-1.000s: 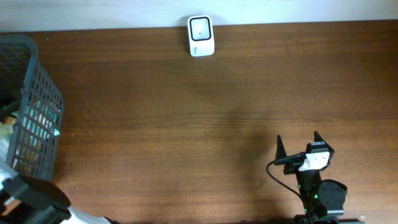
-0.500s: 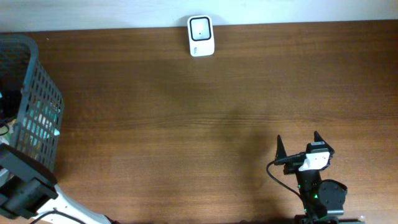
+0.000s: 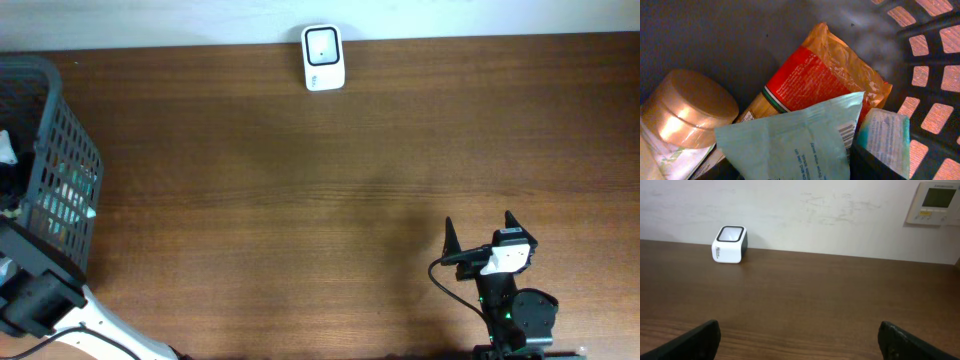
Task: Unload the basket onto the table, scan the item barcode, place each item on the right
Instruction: 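Grasp the mint-green snack packet in the basket with the left gripper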
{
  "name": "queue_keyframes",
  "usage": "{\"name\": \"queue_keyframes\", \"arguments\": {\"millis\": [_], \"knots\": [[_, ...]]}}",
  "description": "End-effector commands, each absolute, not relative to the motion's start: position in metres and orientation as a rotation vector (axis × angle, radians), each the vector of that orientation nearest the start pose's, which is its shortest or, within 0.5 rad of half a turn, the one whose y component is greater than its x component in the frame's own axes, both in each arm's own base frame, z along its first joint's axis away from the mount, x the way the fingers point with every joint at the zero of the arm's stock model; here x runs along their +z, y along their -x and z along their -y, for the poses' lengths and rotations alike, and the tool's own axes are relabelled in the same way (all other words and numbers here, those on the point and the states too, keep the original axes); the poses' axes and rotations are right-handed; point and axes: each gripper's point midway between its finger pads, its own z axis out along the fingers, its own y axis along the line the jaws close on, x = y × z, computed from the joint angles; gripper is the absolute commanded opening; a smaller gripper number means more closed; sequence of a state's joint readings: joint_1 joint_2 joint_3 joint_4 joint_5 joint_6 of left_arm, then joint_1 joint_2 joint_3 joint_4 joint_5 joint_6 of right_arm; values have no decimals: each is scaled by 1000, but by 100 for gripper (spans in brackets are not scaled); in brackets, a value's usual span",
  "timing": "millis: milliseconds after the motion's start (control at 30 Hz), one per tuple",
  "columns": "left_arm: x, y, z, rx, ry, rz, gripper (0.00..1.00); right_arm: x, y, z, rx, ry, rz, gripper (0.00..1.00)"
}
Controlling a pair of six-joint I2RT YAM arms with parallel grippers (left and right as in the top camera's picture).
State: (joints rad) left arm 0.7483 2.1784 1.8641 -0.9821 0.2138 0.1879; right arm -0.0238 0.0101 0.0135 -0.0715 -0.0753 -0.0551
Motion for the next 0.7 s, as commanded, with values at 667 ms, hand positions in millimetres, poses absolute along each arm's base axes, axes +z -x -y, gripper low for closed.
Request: {"name": "queue_keyframes", "arguments": {"millis": [667], "knots": [[419, -368, -262, 143, 639, -2069, 0, 158, -246, -5, -8, 74, -1638, 99]]}}
